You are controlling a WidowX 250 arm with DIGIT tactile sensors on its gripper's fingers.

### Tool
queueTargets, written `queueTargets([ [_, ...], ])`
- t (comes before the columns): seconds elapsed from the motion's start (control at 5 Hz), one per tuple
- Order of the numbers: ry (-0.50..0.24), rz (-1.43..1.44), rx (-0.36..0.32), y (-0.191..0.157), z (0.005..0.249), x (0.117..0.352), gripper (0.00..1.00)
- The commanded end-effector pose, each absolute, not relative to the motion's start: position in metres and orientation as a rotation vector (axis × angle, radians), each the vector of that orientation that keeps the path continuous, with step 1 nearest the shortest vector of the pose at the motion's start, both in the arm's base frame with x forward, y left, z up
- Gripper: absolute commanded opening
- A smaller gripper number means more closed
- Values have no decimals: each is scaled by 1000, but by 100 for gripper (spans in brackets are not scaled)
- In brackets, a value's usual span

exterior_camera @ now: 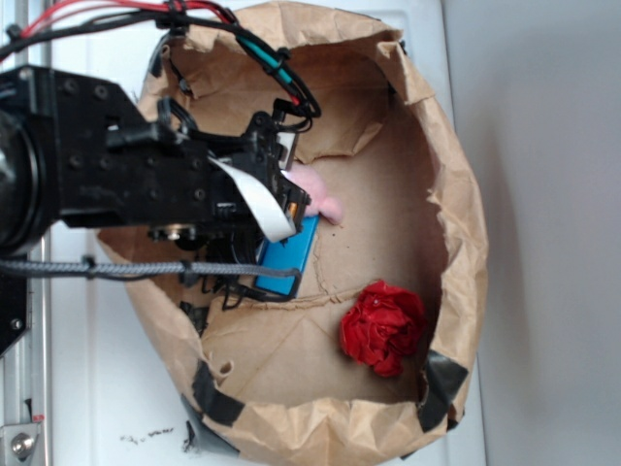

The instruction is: Grab the pink bunny.

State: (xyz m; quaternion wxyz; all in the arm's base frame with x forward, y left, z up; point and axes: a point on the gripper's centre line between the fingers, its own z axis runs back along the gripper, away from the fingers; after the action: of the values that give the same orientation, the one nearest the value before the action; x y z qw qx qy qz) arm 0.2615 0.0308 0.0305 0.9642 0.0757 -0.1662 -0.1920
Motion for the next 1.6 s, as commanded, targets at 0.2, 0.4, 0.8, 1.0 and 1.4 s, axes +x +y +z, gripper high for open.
queueTargets([
  [0.2, -399, -379, 155, 34, 48, 265, 0],
  [0.4, -406, -358, 150, 38, 55, 264, 0],
  [0.8, -477, -257, 41, 53, 115, 265, 0],
  [1.0, -511, -224, 7, 61, 139, 264, 0],
  [1.4, -508, -159, 0, 59, 156, 267, 0],
])
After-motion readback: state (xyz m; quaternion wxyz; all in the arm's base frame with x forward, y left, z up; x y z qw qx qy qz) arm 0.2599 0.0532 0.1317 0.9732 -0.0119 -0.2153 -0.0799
